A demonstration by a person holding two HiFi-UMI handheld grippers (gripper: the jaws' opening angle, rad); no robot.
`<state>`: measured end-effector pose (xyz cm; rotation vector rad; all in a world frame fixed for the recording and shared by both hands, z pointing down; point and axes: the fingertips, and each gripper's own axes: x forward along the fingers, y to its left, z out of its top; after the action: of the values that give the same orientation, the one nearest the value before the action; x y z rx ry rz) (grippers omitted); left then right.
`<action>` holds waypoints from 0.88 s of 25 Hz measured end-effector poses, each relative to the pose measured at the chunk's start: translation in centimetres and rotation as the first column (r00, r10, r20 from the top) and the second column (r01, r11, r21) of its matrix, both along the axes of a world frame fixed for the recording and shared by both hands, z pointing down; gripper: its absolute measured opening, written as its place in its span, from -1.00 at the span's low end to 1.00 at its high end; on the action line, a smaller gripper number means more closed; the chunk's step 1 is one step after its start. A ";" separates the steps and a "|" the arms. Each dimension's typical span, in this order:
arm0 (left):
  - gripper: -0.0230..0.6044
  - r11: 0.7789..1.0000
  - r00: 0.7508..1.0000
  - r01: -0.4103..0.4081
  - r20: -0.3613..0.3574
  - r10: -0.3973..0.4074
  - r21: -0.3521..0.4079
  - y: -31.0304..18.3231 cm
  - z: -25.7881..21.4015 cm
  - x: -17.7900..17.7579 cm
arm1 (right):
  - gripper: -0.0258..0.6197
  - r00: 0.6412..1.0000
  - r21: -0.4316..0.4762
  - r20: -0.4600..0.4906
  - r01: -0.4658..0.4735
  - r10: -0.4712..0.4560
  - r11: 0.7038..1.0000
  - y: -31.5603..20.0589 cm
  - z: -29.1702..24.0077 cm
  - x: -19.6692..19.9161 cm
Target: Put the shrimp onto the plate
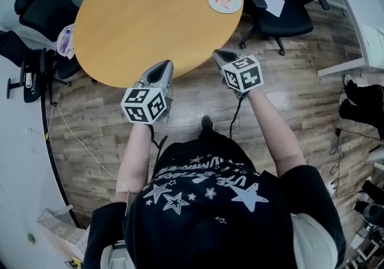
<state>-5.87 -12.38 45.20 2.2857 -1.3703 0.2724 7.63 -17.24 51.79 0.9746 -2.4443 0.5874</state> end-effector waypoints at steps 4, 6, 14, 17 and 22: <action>-0.92 1.000 1.000 -0.001 -0.008 0.001 -0.010 0.8 0.9 -1.1 | -0.92 1.000 0.005 0.002 -0.009 0.009 1.000 0.4 -0.2 -1.0; -0.92 1.000 1.000 0.000 -0.014 0.000 -0.020 1.5 1.4 -1.7 | -0.92 1.000 0.009 0.001 -0.015 0.015 1.000 0.9 -0.5 -1.5; -0.92 1.000 0.999 -0.001 -0.040 0.000 -0.027 4.8 1.6 -4.4 | -0.92 0.999 0.033 -0.011 -0.049 0.049 0.998 4.2 -2.3 -4.3; -0.92 1.000 0.999 -0.005 -0.049 0.004 -0.020 6.3 1.4 -5.5 | -0.92 0.998 0.043 -0.011 -0.066 0.066 0.997 5.6 -2.8 -5.2; -0.92 1.000 0.998 -0.016 -0.057 0.016 -0.013 9.0 0.8 -7.0 | -0.92 0.997 0.053 -0.014 -0.077 0.078 0.996 8.4 -3.8 -6.8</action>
<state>-12.90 -3.40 46.02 2.2768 -1.3188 0.2193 0.84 -8.87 48.02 1.0954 -2.4282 0.5415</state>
